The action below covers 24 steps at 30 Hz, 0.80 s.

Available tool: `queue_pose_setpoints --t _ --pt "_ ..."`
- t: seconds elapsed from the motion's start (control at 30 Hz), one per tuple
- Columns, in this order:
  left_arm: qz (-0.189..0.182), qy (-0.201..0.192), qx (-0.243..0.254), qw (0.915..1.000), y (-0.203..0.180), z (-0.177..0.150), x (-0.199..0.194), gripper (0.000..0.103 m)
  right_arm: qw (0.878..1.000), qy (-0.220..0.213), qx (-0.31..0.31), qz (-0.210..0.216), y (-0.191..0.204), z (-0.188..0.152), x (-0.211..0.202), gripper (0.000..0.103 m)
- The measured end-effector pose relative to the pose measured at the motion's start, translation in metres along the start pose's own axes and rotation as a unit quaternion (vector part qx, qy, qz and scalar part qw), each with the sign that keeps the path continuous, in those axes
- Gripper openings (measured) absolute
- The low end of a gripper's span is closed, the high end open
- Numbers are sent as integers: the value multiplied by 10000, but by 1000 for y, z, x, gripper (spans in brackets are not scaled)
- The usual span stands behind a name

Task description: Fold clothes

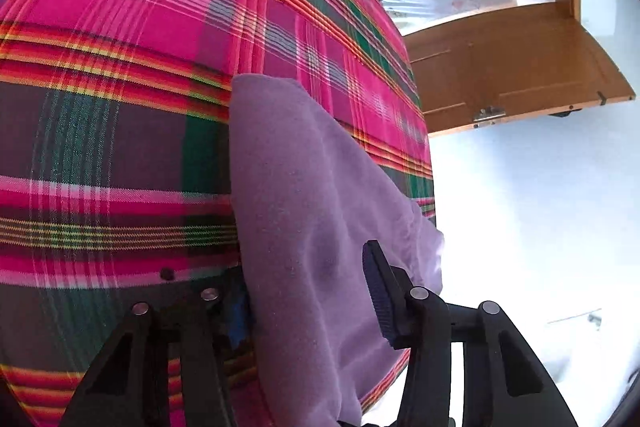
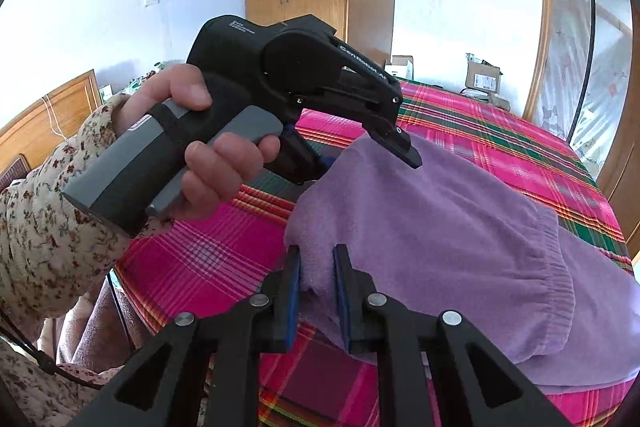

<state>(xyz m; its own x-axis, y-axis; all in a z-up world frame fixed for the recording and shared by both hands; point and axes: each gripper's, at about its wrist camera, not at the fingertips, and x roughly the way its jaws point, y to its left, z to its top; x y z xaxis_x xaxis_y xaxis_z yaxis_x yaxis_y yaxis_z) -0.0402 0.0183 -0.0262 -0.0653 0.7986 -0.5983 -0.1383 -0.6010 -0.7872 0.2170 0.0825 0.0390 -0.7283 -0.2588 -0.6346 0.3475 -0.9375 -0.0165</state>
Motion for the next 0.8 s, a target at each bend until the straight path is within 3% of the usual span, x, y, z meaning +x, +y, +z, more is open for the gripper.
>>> queue_pose_setpoints --t 0.03,0.1,0.6,0.8 --pt "-10 -5 -7 10000 1 1 -1 23 10000 10 4 7 -1 0 3 16" --pt "-31 -15 -22 10000 4 3 -2 17 10000 25 21 31 -3 1 10 16" --pt "-180 -138 -125 9997 24 9 -15 11 9999 31 -127 109 -11 9 25 15" --pt "-126 -353 -82 9993 34 4 -55 11 9994 -29 -286 172 -5 16 28 14"
